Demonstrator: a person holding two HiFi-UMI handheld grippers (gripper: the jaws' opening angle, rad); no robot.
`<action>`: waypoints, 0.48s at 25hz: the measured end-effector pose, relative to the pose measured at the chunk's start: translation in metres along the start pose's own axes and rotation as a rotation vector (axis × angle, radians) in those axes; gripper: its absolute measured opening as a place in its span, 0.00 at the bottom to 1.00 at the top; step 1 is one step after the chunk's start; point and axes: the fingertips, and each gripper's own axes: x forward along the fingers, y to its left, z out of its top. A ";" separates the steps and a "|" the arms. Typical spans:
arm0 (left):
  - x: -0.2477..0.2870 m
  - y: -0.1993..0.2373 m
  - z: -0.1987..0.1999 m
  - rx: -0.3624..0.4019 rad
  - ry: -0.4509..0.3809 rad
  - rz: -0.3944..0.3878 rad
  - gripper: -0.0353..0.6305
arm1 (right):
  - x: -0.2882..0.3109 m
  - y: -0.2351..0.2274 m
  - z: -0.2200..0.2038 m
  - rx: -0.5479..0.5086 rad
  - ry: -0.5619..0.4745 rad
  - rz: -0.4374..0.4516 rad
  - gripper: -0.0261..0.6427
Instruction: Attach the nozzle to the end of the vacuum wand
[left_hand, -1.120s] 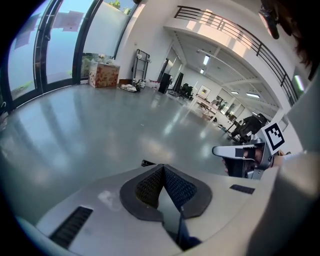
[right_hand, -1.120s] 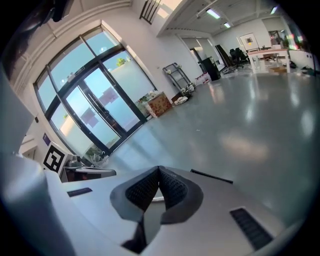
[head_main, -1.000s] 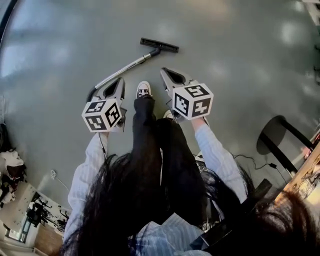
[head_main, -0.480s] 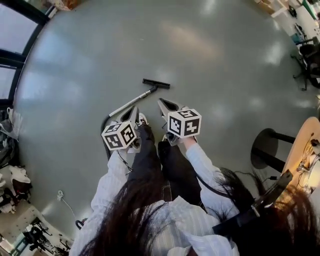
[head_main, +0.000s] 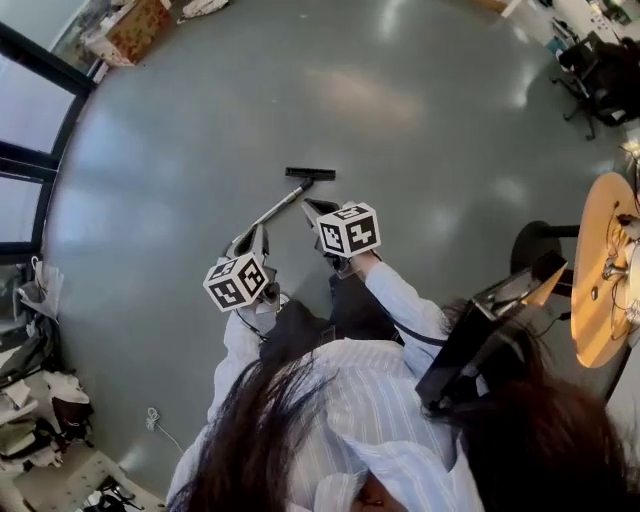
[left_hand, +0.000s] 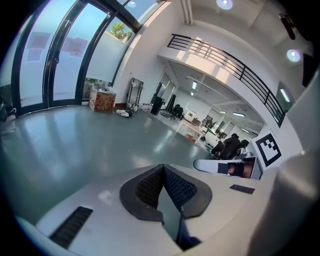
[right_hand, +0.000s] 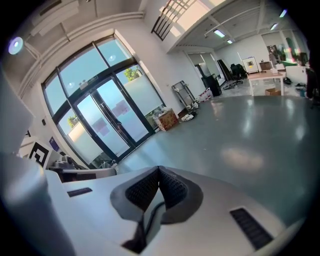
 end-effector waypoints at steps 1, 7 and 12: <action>-0.010 0.003 0.003 0.018 -0.010 -0.002 0.06 | 0.001 0.009 -0.001 -0.003 -0.005 -0.003 0.05; -0.077 0.010 -0.023 0.124 -0.021 -0.055 0.06 | -0.008 0.073 -0.034 -0.013 -0.053 -0.028 0.05; -0.142 0.053 -0.058 0.074 -0.010 -0.120 0.06 | -0.009 0.143 -0.080 0.038 -0.096 -0.042 0.05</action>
